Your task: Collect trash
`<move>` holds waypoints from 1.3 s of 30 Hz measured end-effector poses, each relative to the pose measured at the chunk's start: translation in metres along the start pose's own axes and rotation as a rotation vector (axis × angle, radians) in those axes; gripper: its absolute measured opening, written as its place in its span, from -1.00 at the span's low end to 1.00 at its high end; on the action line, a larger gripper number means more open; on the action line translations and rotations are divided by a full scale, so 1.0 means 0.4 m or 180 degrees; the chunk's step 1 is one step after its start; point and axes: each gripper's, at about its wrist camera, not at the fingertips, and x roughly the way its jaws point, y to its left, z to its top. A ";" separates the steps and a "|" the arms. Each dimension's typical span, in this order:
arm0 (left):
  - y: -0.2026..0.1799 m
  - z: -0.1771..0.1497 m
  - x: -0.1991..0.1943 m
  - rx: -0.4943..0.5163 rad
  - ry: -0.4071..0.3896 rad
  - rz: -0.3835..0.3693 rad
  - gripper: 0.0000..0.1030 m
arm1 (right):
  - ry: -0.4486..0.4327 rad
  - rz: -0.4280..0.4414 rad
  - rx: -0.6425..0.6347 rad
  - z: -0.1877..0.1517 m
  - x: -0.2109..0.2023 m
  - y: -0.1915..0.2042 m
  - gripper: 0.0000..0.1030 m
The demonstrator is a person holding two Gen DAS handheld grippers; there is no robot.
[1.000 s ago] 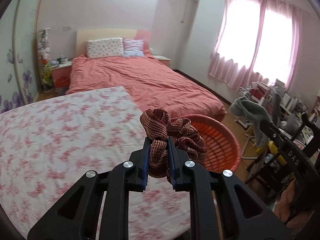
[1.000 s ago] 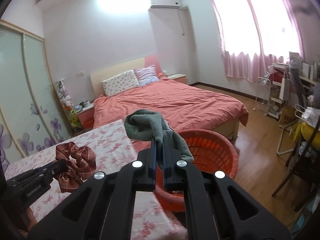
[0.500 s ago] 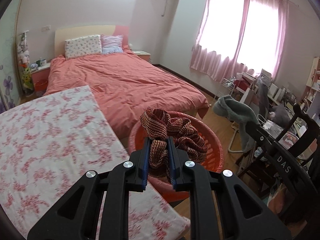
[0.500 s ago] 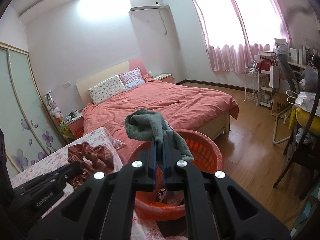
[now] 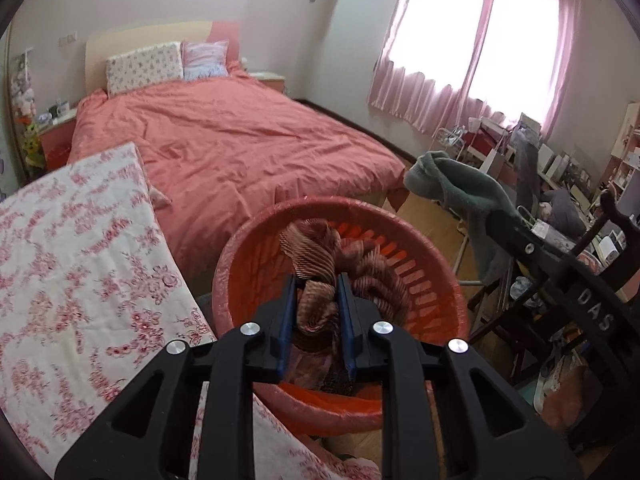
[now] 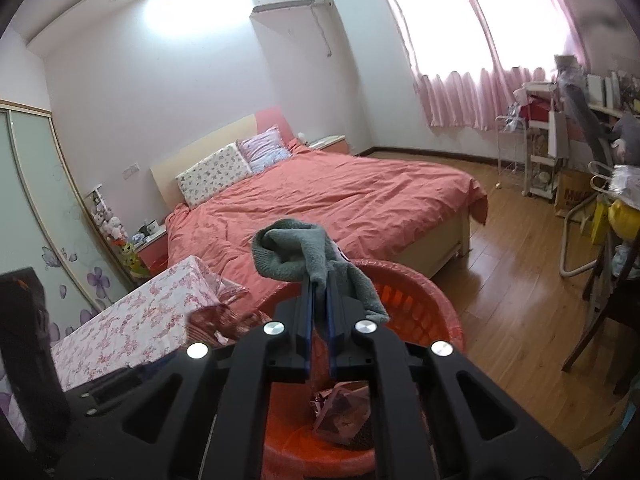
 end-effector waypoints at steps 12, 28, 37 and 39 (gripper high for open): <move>0.058 -0.046 -0.061 -0.0111 0.0070 0.0246 -0.03 | 0.0010 -0.0101 0.0006 -0.017 -0.055 -0.015 0.05; 0.162 -0.203 -0.526 -0.0308 -0.0706 0.0937 0.95 | -0.0280 -0.0318 -0.0755 -0.166 -0.439 0.211 0.92; 0.139 -0.332 -0.666 -0.0246 -0.1034 0.1571 0.95 | -0.0530 -0.0366 -0.0973 -0.278 -0.612 0.298 0.92; 0.140 -0.355 -0.681 -0.0296 -0.1054 0.1658 0.95 | -0.0572 -0.0396 -0.1021 -0.304 -0.640 0.313 0.92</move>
